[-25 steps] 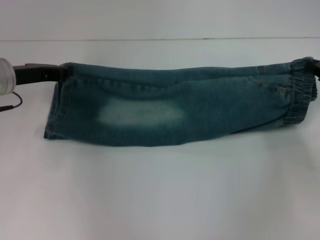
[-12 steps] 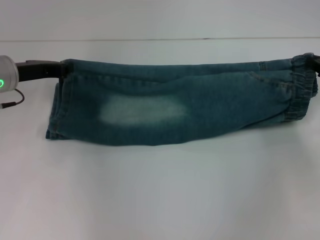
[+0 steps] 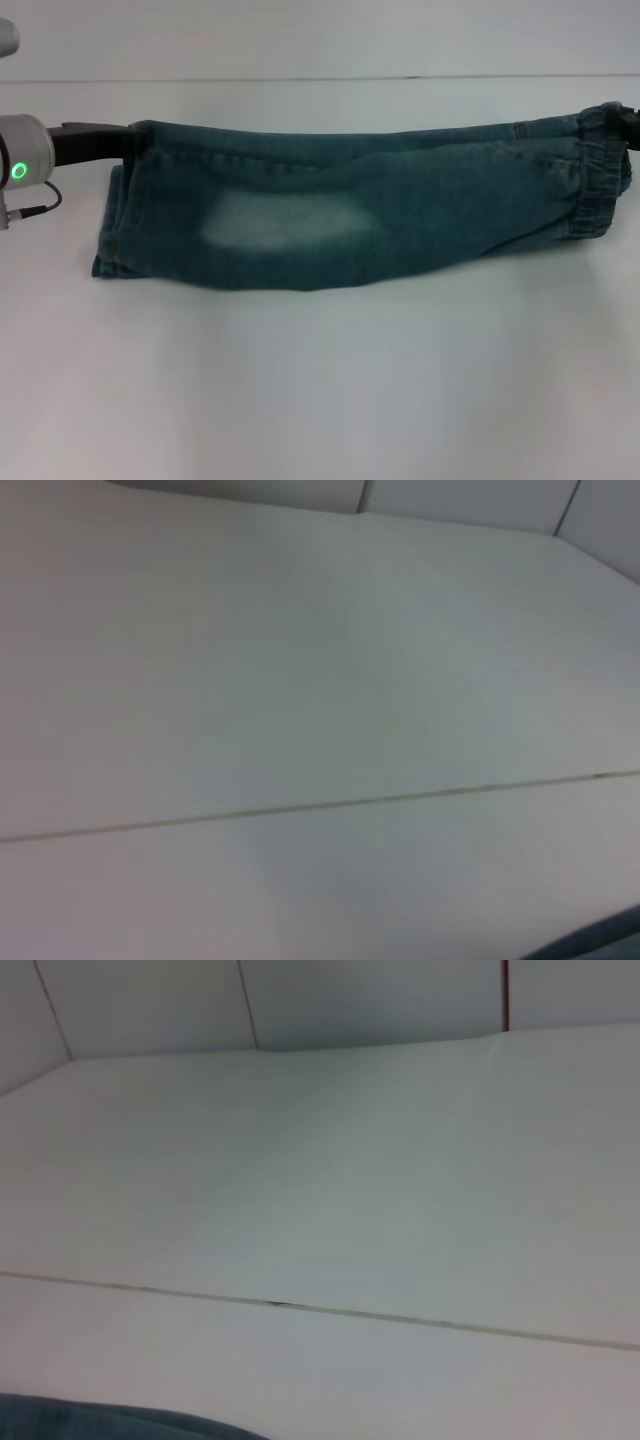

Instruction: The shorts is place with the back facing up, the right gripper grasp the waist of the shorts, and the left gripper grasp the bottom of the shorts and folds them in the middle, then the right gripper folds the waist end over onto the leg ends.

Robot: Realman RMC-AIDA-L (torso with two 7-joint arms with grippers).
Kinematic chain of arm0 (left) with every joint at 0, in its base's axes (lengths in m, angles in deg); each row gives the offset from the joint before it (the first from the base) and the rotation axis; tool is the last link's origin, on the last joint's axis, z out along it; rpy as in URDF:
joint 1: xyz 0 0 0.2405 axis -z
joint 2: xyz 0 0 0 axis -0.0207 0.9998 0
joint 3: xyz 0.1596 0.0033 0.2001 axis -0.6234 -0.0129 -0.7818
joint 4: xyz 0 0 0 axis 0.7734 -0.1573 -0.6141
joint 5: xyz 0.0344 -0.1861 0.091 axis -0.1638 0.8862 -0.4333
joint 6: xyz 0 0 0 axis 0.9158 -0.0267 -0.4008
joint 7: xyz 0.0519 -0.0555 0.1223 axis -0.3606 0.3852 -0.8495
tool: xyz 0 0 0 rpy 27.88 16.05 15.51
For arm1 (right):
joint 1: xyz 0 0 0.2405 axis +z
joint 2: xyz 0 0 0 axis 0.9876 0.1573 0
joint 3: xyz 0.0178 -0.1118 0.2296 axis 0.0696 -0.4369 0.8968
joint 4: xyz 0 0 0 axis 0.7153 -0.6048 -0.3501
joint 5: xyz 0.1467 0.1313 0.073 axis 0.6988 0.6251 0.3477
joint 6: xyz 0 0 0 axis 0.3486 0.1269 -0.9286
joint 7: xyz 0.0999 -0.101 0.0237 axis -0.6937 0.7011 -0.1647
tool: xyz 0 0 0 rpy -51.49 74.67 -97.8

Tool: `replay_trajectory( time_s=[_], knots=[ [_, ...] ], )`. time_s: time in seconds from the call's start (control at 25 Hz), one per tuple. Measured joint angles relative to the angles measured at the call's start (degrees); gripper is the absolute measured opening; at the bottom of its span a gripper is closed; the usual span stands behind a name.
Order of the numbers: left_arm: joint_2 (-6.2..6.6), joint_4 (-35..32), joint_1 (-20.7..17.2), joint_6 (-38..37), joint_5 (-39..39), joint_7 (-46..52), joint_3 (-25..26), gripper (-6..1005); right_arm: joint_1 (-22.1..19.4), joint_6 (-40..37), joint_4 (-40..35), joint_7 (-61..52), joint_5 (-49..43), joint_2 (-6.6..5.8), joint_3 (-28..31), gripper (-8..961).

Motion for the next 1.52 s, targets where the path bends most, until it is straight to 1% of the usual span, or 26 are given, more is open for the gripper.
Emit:
replay_trajectory(
  time_s=[0.2, 0.32, 0.36, 0.48, 0.56, 0.68, 0.8, 0.92, 1.0, 1.08, 1.12, 1.2, 1.32, 1.36, 1.4, 1.52],
  knots=[
    [-0.8, -0.3, -0.3, 1.5, 0.0, 0.4, 0.0, 4, 0.0, -0.2, -0.3, -0.2, 0.0, 0.2, -0.1, 96],
    [-1.85, -1.1, -0.7, 3.0, 0.0, 0.4, 0.0, 14, 0.0, -0.7, -0.4, -0.6, 0.0, 0.2, -0.1, 97],
    [-2.46, -1.6, -0.9, 3.6, -0.1, 0.4, 0.0, 17, 0.0, -0.6, -0.5, -0.8, 0.0, 0.21, -0.1, 121],
    [-3.23, -2.4, -1.2, 4.5, -0.3, 0.4, -0.2, 123, 0.0, -0.1, -0.5, -1.6, 0.0, 0.28, -0.2, 193],
    [-3.3, -2.5, -1.3, 4.7, -0.2, 0.5, -0.2, 193, -0.2, 0.0, -0.6, -1.9, 0.0, 0.31, -0.3, 242],
    [-3.32, -2.5, -1.4, 5.2, -0.1, 0.9, -0.2, 267, -0.6, 0.0, -0.8, -2.0, 0.0, 0.42, -0.3, 314],
    [-3.31, -2.5, -1.4, 5.9, 0.0, 1.1, -0.2, 340, -1.2, 0.0, -2.0, -2.0, 0.3, 0.85, 0.1, 466],
    [-3.33, -2.8, -1.5, 6.1, 0.0, 1.5, -0.1, 414, -2.6, 0.0, -4.7, -2.0, 1.7, 2.14, 0.6, 615],
    [-3.38, -3.7, -1.8, 5.4, 0.1, 2.9, -0.2, 513, -4.3, -0.4, -7.4, -1.8, 3.9, 3.19, 0.9, 710],
    [-3.37, -5.1, -2.4, 3.3, 0.7, 4.2, -0.3, 612, -6.1, -1.4, -9.4, -1.9, 6.2, 4.0, 1.0, 805],
    [-3.31, -5.7, -2.6, 1.8, 1.2, 4.4, -0.3, 662, -7.1, -2.3, -10.0, -2.0, 7.4, 4.3, 1.1, 817],
    [-3.13, -6.8, -3.1, -2.8, 2.8, 4.4, -0.3, 741, -8.5, -4.3, -10.4, -2.1, 9.4, 4.45, 1.3, 840],
    [-2.94, -8.9, -3.8, -11.1, 4.8, 4.2, -0.4, 859, -10.9, -7.6, -10.1, -3.1, 12.5, 4.23, 1.6, 876],
    [-2.94, -8.9, -3.8, -11.1, 4.8, 4.2, -0.4, 870, -11.7, -8.7, -10.0, -3.3, 13.2, 4.17, 1.6, 876],
    [-2.98, -11.2, -4.3, -18.0, 5.5, 4.1, -0.4, 880, -12.5, -9.7, -9.9, -3.3, 14.0, 4.11, 1.7, 875],
    [-3.11, -12.4, -4.8, -22.8, 7.0, 4.0, -0.4, 912, -14.8, -13.0, -9.9, -3.2, 15.6, 4.04, 1.9, 874]
  ],
)
